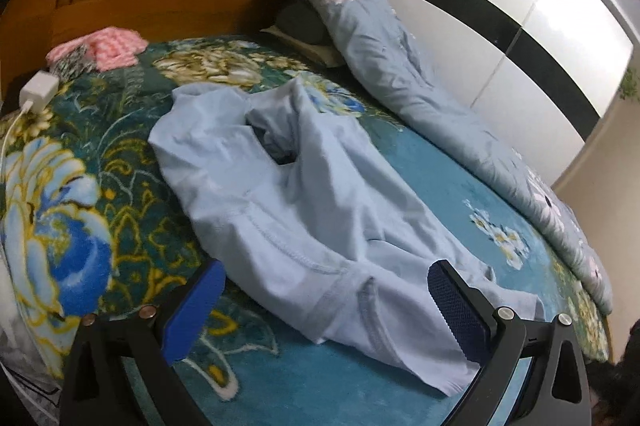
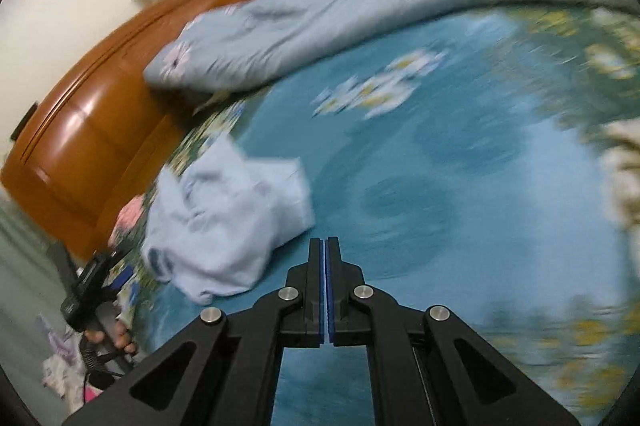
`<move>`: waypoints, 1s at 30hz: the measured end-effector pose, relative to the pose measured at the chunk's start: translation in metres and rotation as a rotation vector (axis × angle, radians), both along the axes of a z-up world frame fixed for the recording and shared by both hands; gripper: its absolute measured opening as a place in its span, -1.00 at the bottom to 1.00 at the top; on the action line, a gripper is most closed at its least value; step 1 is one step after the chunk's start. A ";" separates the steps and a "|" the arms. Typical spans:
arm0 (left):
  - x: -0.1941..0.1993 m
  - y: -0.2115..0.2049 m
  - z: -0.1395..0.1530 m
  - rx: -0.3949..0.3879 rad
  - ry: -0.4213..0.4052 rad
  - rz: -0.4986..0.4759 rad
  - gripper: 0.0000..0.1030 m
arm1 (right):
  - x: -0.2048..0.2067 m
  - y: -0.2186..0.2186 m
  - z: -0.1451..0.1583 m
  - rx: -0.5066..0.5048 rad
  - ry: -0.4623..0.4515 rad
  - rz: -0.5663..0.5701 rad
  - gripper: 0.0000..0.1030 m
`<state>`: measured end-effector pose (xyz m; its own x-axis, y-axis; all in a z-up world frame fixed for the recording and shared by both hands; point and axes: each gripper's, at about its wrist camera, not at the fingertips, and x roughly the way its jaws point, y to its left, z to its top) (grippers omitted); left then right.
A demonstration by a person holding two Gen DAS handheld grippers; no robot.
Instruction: Fold clothes
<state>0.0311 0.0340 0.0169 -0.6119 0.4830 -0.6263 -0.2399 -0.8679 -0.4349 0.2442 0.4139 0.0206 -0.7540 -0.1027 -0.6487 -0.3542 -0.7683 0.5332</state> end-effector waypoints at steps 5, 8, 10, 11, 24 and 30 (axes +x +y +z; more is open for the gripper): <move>-0.010 -0.016 -0.010 0.050 -0.050 0.035 1.00 | -0.056 -0.041 -0.036 -0.071 -0.052 0.131 -0.20; -0.013 -0.022 -0.010 0.060 -0.048 0.042 1.00 | -0.073 -0.052 -0.051 -0.088 -0.080 0.139 -0.19; -0.013 -0.024 -0.009 0.063 -0.044 0.044 1.00 | -0.077 -0.055 -0.057 -0.111 -0.070 0.121 -0.17; -0.013 -0.025 -0.008 0.065 -0.044 0.044 1.00 | -0.078 -0.056 -0.058 -0.123 -0.060 0.112 -0.17; 0.012 -0.016 0.001 -0.032 0.012 -0.042 1.00 | -0.036 -0.025 0.019 -0.286 0.319 0.077 -0.93; 0.059 0.001 0.010 -0.083 0.048 -0.167 1.00 | 0.014 0.009 0.052 -0.311 0.452 0.020 -0.93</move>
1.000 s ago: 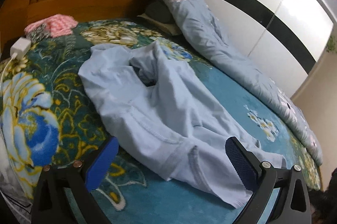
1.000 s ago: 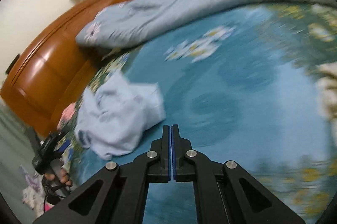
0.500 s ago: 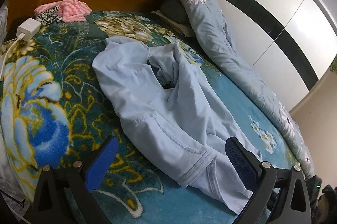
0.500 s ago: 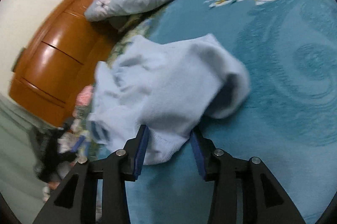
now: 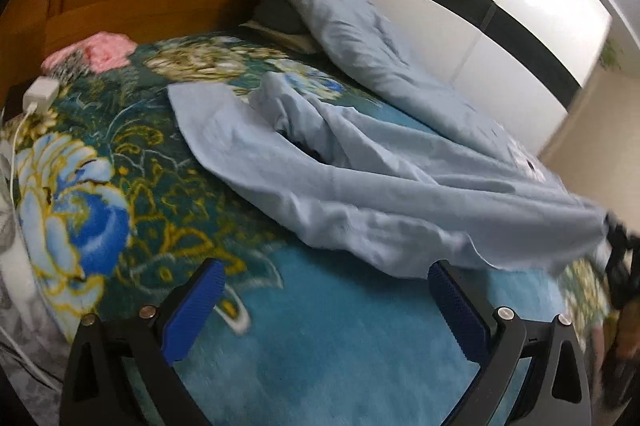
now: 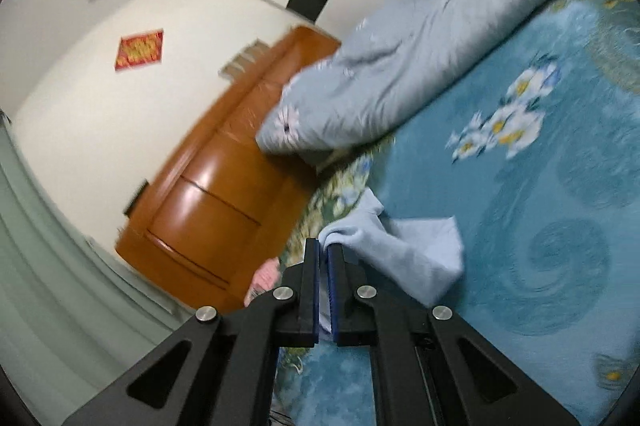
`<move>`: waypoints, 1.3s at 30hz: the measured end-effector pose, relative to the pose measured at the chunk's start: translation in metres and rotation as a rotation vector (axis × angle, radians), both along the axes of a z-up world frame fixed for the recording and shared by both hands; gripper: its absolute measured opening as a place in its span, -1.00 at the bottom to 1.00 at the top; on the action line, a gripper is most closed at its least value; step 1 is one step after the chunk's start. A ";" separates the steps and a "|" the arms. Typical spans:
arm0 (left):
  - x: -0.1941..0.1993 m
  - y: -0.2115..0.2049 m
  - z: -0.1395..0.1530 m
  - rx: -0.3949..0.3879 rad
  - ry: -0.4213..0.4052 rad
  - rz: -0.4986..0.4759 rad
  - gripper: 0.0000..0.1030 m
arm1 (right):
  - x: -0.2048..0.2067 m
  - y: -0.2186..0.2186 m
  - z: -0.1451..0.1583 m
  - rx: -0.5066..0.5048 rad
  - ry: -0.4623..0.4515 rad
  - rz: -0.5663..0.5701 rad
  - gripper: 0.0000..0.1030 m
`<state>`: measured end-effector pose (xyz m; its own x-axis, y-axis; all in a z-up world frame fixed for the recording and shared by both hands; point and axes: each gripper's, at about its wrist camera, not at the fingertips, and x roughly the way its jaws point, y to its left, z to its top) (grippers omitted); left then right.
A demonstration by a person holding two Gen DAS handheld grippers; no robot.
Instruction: Fold clothes
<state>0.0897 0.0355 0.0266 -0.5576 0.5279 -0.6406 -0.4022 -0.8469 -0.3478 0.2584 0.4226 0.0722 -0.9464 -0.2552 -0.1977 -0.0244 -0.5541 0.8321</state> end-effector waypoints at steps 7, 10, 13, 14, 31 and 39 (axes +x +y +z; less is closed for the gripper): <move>0.050 0.069 0.013 -0.207 0.138 -0.258 1.00 | 0.064 0.030 0.022 0.005 0.038 -0.086 -0.93; 0.072 0.108 0.010 -0.366 0.239 -0.376 1.00 | 0.093 0.044 0.037 0.008 0.116 -0.130 -0.96; 0.090 0.142 0.000 -0.449 0.288 -0.509 1.00 | 0.114 0.053 0.052 0.047 0.147 -0.163 -0.96; 0.095 0.151 -0.005 -0.485 0.303 -0.542 1.00 | 0.118 0.055 0.056 0.066 0.140 -0.171 -0.96; 0.080 0.156 -0.041 -0.771 0.360 -0.672 0.99 | 0.065 -0.009 -0.052 0.806 -0.550 0.326 0.20; 0.056 0.146 -0.046 -0.768 0.365 -0.668 0.99 | 0.050 -0.014 -0.081 1.248 -0.654 0.353 0.20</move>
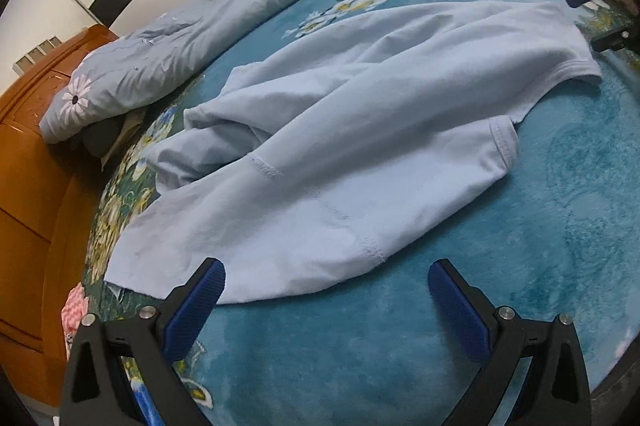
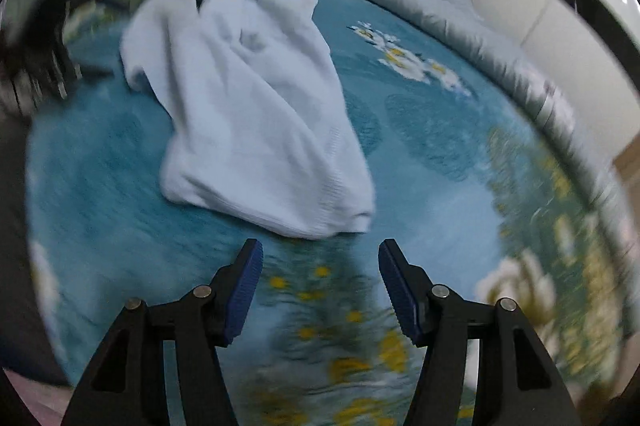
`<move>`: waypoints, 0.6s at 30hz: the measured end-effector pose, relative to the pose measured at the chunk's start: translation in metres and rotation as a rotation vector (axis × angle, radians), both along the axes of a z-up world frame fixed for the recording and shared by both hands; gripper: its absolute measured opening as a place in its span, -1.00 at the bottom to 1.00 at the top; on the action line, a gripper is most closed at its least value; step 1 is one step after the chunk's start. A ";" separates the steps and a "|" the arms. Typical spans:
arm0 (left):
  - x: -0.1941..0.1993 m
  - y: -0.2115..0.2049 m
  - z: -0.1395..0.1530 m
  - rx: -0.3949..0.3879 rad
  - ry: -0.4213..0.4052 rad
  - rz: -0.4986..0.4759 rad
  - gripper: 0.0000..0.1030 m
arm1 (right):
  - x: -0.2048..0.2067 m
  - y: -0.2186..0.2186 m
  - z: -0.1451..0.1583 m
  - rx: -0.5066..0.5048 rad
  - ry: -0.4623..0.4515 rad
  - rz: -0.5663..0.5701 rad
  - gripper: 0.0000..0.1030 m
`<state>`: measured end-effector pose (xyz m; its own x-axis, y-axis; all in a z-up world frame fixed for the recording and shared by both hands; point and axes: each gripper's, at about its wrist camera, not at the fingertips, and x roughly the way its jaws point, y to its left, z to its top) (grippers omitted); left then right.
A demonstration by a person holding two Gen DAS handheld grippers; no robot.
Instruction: Fold clothes
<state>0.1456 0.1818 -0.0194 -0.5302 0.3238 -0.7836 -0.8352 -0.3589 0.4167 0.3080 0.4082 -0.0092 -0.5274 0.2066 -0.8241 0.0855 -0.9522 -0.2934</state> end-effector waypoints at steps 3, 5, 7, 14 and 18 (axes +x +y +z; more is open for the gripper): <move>0.000 0.005 -0.002 0.002 0.026 -0.027 1.00 | -0.007 -0.005 -0.005 0.067 0.018 0.053 0.20; -0.004 0.008 -0.001 0.010 0.028 -0.038 0.99 | -0.016 -0.008 -0.006 0.086 0.035 0.070 0.20; -0.012 0.009 0.001 0.033 0.003 -0.029 0.95 | -0.025 -0.010 -0.006 0.103 0.055 0.076 0.19; -0.039 0.000 0.003 0.141 -0.173 0.042 -0.01 | -0.051 -0.009 -0.003 0.024 0.073 0.032 -0.28; -0.040 -0.001 0.005 0.185 -0.195 0.077 -0.57 | -0.051 -0.004 0.009 -0.111 0.097 -0.072 -0.77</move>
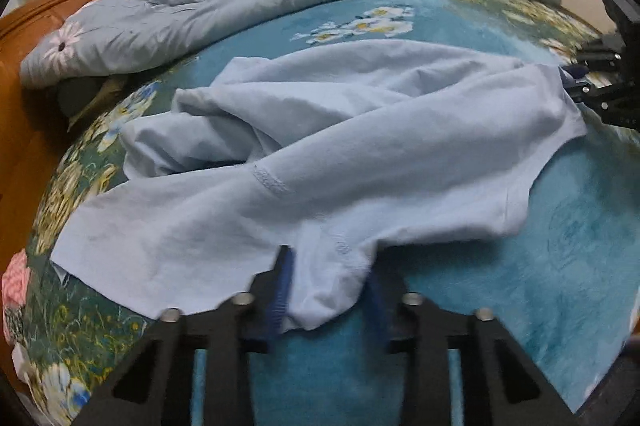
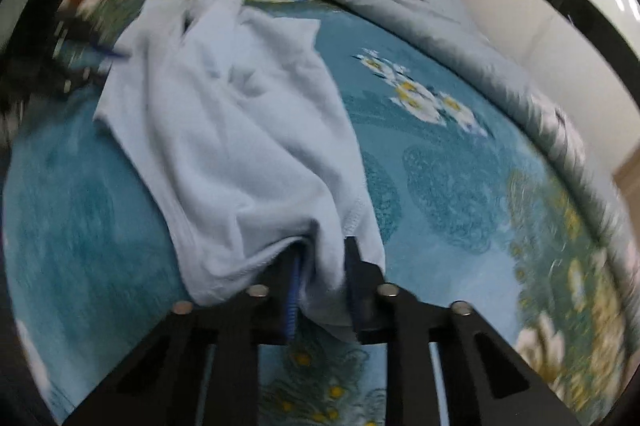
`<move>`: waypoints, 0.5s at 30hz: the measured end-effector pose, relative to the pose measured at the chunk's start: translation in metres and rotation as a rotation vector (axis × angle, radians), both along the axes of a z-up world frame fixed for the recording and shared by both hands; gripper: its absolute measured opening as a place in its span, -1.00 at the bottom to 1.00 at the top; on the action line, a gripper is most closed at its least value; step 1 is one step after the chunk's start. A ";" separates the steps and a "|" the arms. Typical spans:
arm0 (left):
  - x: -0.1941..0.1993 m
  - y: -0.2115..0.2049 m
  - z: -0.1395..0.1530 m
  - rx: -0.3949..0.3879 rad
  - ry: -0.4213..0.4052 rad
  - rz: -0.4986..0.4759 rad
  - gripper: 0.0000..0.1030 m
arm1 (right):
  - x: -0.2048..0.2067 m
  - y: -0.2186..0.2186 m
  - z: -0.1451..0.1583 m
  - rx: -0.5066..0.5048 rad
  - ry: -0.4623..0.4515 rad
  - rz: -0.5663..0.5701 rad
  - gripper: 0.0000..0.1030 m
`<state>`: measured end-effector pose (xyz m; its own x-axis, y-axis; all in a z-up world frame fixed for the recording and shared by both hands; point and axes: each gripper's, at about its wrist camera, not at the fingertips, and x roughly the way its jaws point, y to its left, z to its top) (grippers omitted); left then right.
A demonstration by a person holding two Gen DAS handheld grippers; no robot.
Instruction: Fold clothes
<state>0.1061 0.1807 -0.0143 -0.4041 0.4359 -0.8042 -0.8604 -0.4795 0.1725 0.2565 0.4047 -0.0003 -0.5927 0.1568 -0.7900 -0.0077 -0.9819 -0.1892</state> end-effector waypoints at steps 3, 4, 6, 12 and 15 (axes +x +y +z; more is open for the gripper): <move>-0.006 -0.003 0.011 0.060 -0.011 0.054 -0.73 | -0.001 0.012 0.021 -0.110 0.075 -0.097 -0.80; -0.007 -0.005 0.018 0.084 -0.007 0.075 -0.75 | -0.001 0.015 0.031 -0.138 0.111 -0.124 -0.80; -0.010 -0.012 0.039 0.138 0.019 0.119 -0.76 | -0.001 0.017 0.053 -0.171 0.177 -0.158 -0.81; -0.012 -0.037 0.127 0.302 0.146 0.236 -0.78 | -0.005 0.000 0.134 -0.138 0.373 -0.193 -0.82; -0.006 -0.057 0.180 0.380 0.225 0.275 -0.79 | 0.000 -0.014 0.177 -0.112 0.465 -0.201 -0.82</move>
<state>0.0998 0.1238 0.1660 -0.6893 0.5338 -0.4899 -0.6558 -0.7471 0.1086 0.2563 0.3907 0.1767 -0.8520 0.2339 -0.4684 -0.2570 -0.9663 -0.0150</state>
